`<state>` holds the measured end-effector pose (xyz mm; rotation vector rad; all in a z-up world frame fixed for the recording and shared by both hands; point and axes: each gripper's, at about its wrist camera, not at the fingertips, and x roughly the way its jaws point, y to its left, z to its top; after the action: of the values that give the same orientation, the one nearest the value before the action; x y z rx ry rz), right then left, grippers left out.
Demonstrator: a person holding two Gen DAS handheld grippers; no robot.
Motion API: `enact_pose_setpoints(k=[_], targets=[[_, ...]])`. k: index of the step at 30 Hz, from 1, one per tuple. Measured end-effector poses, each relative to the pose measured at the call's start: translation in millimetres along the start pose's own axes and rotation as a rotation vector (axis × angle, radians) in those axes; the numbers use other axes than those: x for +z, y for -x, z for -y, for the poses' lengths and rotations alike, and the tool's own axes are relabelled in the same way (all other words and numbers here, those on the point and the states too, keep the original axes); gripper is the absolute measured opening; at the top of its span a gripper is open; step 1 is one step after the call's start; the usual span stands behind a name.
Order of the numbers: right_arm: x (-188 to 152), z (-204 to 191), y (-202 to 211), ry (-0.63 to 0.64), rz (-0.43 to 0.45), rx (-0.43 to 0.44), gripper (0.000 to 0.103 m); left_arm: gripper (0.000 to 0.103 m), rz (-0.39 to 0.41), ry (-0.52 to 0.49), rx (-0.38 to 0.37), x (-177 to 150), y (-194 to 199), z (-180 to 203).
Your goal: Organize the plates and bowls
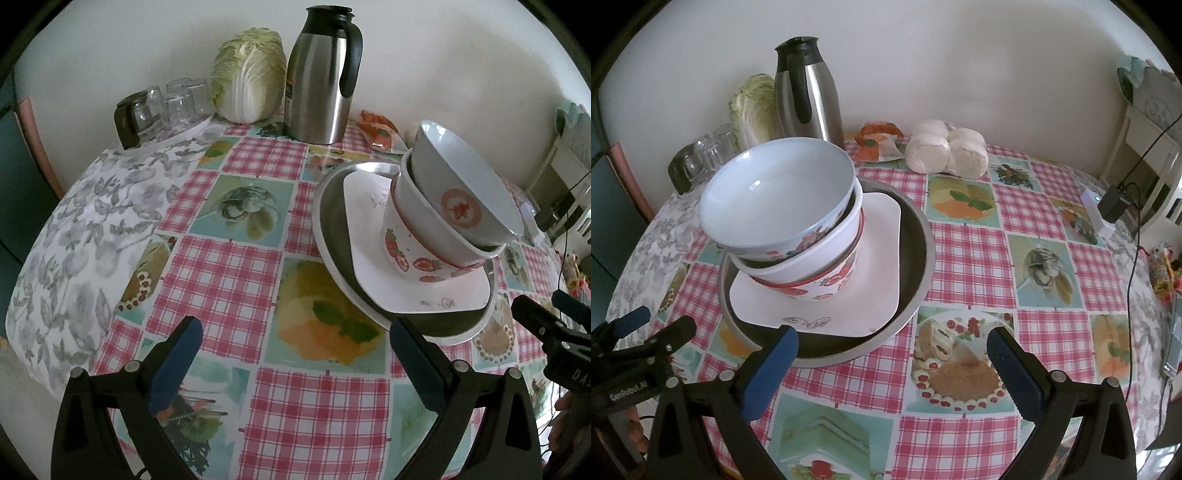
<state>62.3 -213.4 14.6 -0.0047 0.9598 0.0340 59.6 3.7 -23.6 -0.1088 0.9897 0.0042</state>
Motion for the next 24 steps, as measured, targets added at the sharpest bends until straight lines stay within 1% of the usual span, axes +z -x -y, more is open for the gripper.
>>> enact_pose_setpoints(k=[24], targets=[[-0.9, 0.5, 0.4, 0.009, -0.001, 0.003, 0.103, 0.101, 0.005, -0.003, 0.003, -1.1, 1.2, 0.5]])
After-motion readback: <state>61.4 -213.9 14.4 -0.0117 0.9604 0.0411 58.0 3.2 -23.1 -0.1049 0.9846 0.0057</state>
